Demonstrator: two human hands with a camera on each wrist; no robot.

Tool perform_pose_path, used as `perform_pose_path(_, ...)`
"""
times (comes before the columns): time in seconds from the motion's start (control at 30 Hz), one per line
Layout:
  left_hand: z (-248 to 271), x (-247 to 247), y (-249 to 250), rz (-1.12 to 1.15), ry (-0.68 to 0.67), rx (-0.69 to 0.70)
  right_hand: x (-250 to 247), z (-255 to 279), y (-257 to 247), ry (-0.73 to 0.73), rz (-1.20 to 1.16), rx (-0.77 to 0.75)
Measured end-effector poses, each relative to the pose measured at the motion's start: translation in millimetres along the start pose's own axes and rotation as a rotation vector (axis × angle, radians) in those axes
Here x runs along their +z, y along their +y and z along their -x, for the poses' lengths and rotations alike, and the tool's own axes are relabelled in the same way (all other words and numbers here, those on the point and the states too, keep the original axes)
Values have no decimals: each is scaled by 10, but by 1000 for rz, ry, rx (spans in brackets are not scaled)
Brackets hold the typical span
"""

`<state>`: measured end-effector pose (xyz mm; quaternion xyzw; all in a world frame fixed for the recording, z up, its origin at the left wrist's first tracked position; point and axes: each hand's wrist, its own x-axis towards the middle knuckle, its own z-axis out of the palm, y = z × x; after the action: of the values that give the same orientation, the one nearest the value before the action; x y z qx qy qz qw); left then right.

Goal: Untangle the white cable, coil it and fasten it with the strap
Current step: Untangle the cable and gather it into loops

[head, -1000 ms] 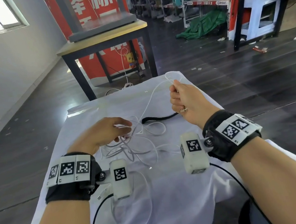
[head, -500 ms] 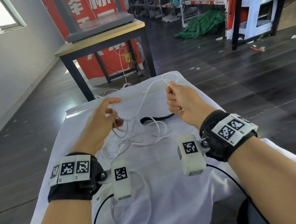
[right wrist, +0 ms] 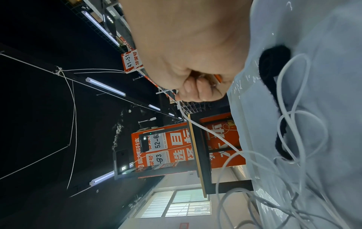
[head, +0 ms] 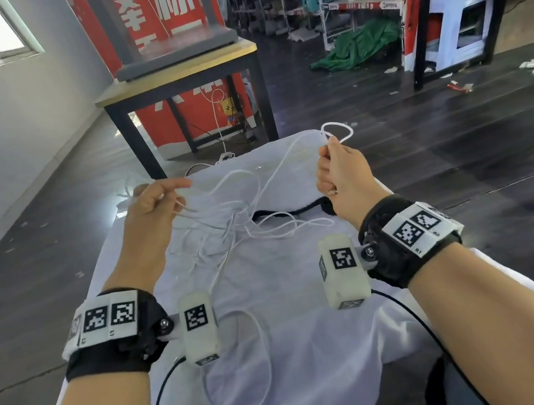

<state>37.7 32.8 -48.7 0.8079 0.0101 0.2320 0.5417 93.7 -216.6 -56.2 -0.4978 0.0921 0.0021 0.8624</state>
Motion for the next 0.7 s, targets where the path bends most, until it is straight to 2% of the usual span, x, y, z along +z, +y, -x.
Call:
perform_pose_path(0.1,-78,31,-172,-179,128,-251,34,23,43,-84,44,3)
perform_pose_path(0.2,-59,-2,-235,-436,34,-483,65,37,78,-158,109,-3)
perform_pose_path(0.23,-34,-15,-229,-583,-20,-488,71,42,80,-178,131,-6)
perform_pose_path(0.3,2,-32,-191,-807,-39,-380,87,56,79,-216,175,-15)
perform_pose_path(0.43,51,1,46,-1003,89,-163,117,118,61,-310,260,-26)
perform_pose_path(0.5,68,35,217,-959,148,-79,120,152,40,-365,310,-27)
perform_pose_path(0.57,67,99,360,-761,124,-7,125,182,13,-429,362,-27)
perform_pose_path(0.6,58,140,396,-642,78,-10,131,197,6,-473,391,-28)
perform_pose_path(0.7,112,272,505,-265,-140,-139,158,256,10,-634,466,-14)
